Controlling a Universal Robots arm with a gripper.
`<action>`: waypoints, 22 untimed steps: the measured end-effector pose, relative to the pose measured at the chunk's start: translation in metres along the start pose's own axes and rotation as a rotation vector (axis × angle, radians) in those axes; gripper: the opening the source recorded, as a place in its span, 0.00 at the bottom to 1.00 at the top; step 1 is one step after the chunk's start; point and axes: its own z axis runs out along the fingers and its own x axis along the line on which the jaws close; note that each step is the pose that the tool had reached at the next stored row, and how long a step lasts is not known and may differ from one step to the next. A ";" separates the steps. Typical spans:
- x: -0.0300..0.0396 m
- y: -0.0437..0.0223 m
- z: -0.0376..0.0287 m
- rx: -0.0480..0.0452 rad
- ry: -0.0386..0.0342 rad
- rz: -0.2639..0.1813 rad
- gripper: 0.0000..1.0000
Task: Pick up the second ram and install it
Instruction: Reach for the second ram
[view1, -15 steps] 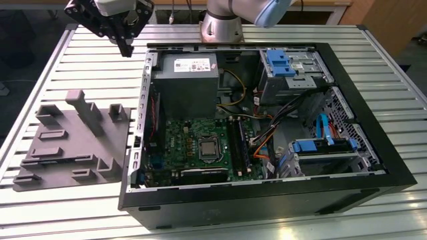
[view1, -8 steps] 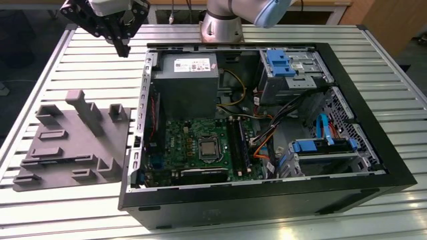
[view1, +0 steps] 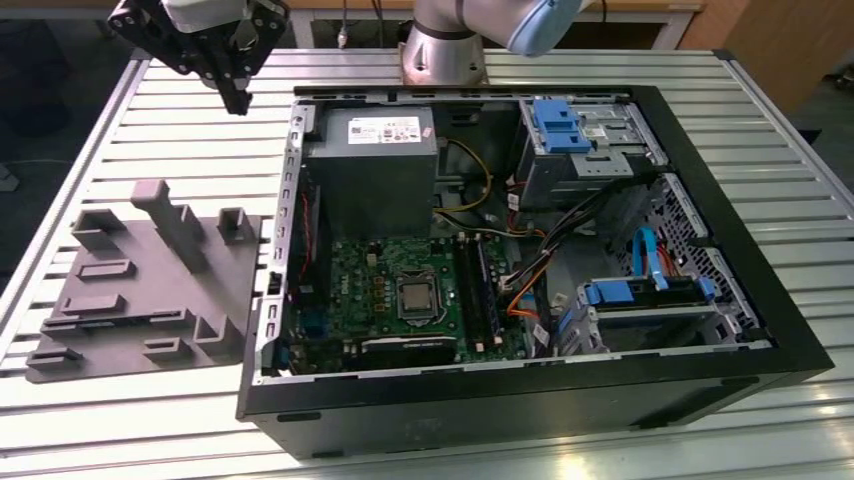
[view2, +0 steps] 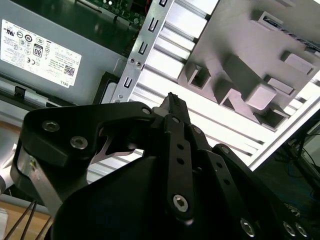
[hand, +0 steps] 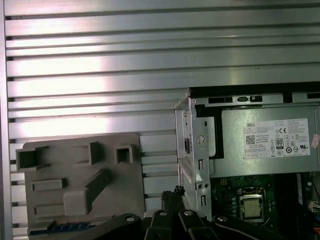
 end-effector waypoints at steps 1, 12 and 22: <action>0.0009 -0.0001 0.0000 -0.0001 0.0000 0.000 0.11; 0.0132 -0.0010 -0.0002 0.0000 0.0000 0.000 0.11; 0.0240 -0.0018 -0.0003 0.0000 -0.0001 0.000 0.11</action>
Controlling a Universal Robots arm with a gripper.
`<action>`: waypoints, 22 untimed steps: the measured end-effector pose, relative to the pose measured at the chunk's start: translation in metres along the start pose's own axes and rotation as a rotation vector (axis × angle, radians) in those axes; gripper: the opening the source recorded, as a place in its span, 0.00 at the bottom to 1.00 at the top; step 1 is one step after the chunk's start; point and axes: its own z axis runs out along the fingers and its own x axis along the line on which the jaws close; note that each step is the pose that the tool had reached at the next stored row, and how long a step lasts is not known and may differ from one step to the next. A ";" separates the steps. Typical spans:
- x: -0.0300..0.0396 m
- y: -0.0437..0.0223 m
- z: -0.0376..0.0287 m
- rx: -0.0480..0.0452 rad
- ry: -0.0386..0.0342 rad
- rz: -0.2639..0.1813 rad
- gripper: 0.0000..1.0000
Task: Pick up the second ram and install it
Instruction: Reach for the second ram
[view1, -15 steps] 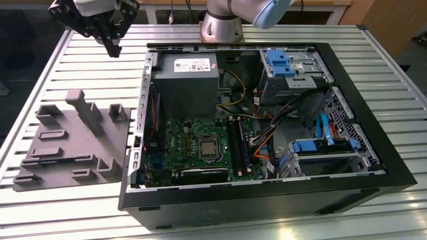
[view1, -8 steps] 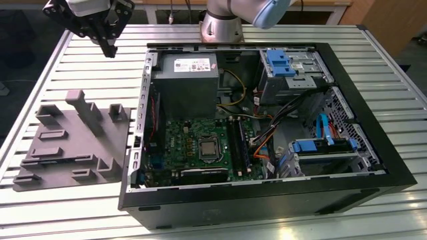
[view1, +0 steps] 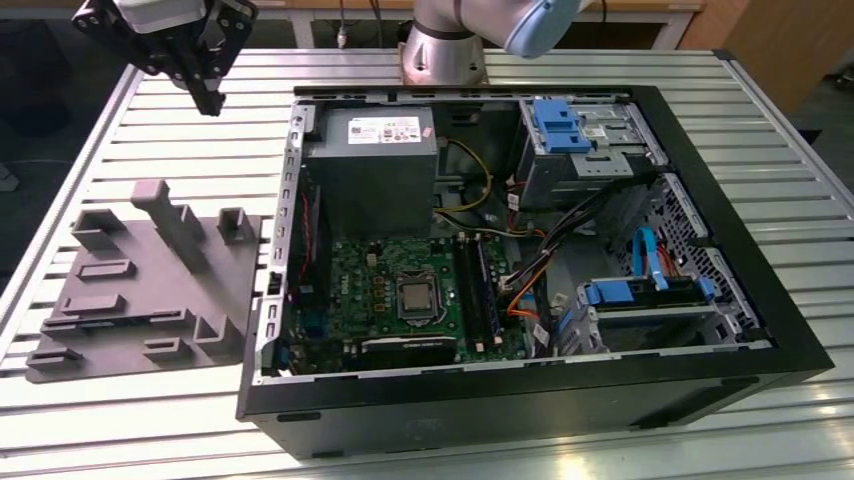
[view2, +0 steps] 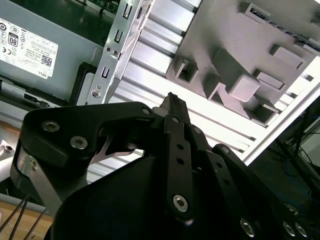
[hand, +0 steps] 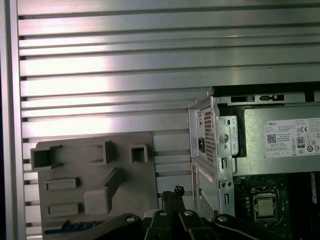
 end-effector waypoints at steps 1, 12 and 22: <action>0.0011 -0.0001 0.0000 0.0000 0.0000 0.000 0.11; 0.0123 -0.0009 0.0000 0.0000 0.0001 0.000 0.11; 0.0220 -0.0017 0.0002 0.0001 0.0000 0.000 0.11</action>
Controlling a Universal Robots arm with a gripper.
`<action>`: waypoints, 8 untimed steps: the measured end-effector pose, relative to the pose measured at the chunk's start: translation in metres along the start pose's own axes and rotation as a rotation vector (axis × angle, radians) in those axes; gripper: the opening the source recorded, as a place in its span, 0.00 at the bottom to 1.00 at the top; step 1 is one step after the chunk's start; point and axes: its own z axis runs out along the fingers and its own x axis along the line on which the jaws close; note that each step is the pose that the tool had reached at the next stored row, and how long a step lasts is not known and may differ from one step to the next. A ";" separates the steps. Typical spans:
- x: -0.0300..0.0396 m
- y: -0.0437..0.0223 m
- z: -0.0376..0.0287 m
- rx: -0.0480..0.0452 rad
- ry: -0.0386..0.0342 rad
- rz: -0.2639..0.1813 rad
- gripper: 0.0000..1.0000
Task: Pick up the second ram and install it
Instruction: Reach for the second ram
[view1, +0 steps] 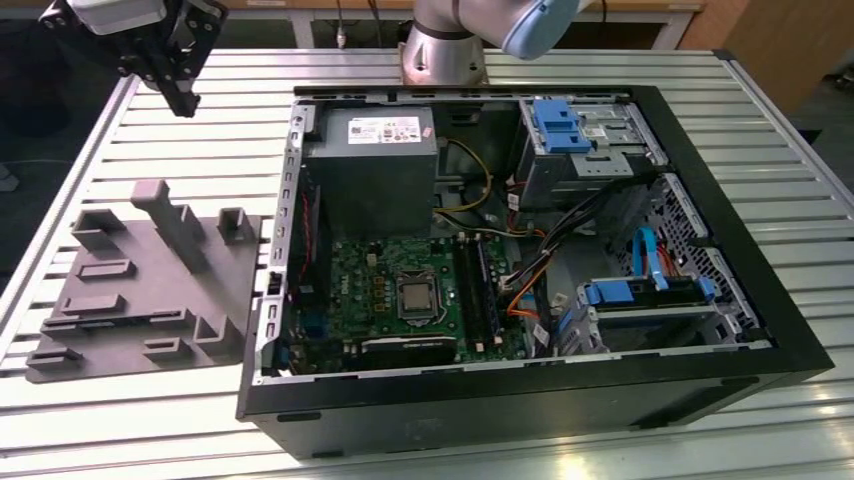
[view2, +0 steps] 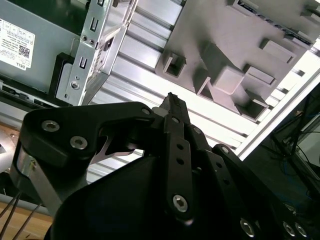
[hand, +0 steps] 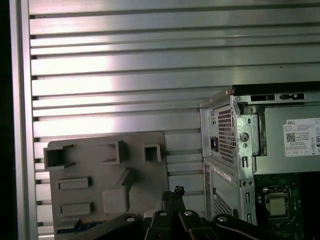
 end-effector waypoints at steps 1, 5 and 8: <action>0.0008 -0.0001 0.0000 0.0000 0.0000 0.000 0.11; 0.0044 -0.0004 0.0002 0.0000 0.0000 0.000 0.11; 0.0071 -0.0006 0.0002 0.0000 0.0000 0.000 0.11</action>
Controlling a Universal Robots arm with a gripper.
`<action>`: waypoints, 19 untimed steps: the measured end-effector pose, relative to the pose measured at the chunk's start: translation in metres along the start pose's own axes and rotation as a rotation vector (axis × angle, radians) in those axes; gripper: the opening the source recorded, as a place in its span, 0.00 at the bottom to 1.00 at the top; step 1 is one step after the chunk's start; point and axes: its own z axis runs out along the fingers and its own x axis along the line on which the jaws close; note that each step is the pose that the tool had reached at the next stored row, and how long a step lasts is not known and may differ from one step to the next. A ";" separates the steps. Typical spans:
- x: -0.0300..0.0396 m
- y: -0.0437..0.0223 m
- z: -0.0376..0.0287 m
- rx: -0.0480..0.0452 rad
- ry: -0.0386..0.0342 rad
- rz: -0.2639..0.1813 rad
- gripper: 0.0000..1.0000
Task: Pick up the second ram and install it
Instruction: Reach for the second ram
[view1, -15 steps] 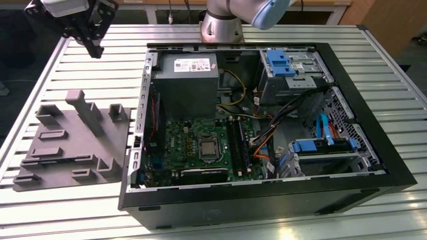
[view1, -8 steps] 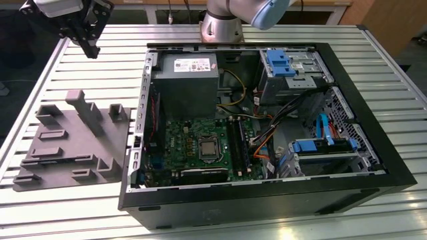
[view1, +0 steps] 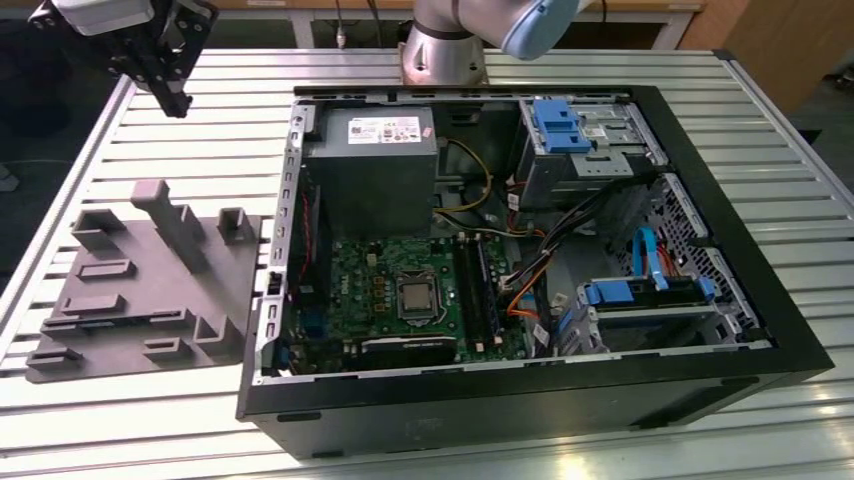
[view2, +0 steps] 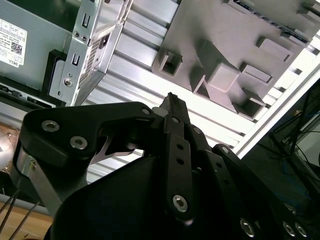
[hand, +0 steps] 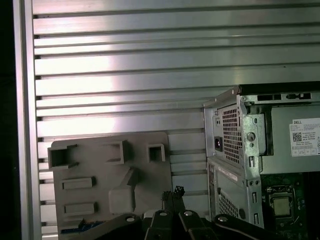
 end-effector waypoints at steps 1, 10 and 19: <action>0.0009 -0.0001 0.0000 0.0000 0.0000 0.000 0.11; 0.0082 -0.0007 0.0002 0.0000 0.0000 0.000 0.11; 0.0152 -0.0013 0.0006 0.0000 0.0000 0.000 0.11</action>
